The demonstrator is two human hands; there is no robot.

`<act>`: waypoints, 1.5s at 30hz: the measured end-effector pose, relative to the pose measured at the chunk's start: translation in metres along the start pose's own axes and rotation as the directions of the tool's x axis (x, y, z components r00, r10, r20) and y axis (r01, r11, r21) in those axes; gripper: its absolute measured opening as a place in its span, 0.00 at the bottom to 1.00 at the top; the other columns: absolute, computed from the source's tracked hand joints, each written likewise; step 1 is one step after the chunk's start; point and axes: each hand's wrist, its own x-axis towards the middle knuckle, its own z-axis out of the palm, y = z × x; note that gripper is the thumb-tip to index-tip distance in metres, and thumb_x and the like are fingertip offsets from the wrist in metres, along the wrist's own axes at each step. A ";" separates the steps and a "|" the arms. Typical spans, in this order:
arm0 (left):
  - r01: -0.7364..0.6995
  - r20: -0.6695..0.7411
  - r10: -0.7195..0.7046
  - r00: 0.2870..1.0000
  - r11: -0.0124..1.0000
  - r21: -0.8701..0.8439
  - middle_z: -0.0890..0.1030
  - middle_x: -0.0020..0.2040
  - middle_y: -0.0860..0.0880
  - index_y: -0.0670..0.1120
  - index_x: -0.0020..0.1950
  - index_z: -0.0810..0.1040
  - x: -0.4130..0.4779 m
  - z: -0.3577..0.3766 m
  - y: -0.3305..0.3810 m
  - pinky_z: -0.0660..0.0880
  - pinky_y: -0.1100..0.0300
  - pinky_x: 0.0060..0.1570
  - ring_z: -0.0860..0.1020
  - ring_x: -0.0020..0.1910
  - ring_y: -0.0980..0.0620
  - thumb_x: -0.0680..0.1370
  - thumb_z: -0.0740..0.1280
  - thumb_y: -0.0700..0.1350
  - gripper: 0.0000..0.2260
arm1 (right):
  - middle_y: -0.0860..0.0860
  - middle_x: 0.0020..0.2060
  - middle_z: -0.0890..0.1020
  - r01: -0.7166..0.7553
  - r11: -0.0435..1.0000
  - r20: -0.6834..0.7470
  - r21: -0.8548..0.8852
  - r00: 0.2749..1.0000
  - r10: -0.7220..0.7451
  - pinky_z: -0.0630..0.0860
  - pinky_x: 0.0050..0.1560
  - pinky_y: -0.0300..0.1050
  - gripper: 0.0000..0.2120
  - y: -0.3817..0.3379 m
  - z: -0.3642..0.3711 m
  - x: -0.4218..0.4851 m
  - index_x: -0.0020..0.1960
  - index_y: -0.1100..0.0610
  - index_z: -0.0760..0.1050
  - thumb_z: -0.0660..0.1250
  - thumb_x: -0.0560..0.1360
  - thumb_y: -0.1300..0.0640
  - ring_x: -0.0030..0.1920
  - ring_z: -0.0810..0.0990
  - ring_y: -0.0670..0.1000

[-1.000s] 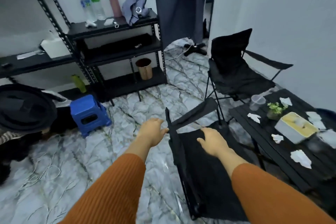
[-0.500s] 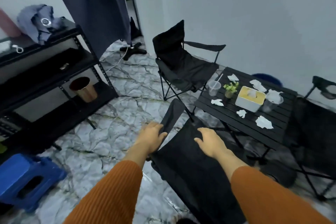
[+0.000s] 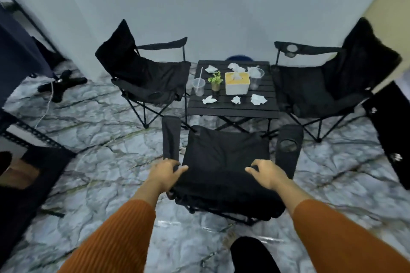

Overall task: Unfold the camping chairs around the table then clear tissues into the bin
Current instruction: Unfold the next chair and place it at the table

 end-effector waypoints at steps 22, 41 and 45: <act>-0.199 -0.153 0.218 0.964 0.971 0.132 0.82 0.48 0.45 0.45 0.50 0.84 0.021 0.003 -0.049 0.72 0.56 0.41 0.79 0.49 0.44 0.70 0.60 0.26 0.20 | 0.60 0.46 0.80 -0.119 0.989 -0.305 0.091 0.942 0.142 0.76 0.36 0.52 0.18 0.084 0.023 -0.008 0.49 0.53 0.75 0.58 0.72 0.74 0.40 0.78 0.59; -0.353 -0.018 0.362 0.932 0.917 0.187 0.85 0.52 0.52 0.54 0.58 0.82 0.018 -0.016 -0.060 0.78 0.57 0.49 0.83 0.50 0.48 0.79 0.64 0.41 0.12 | 0.49 0.40 0.83 0.247 0.930 -0.104 -0.270 0.953 -0.284 0.75 0.40 0.46 0.07 0.075 0.008 -0.024 0.47 0.52 0.79 0.64 0.79 0.52 0.44 0.81 0.52; -0.302 -0.003 0.303 0.953 0.950 0.077 0.83 0.59 0.47 0.49 0.61 0.81 0.020 -0.030 -0.054 0.76 0.56 0.58 0.81 0.58 0.46 0.77 0.60 0.29 0.21 | 0.45 0.31 0.78 0.231 0.960 -0.090 -0.159 0.965 -0.247 0.72 0.34 0.42 0.17 0.060 0.002 -0.027 0.38 0.46 0.74 0.57 0.78 0.38 0.33 0.76 0.44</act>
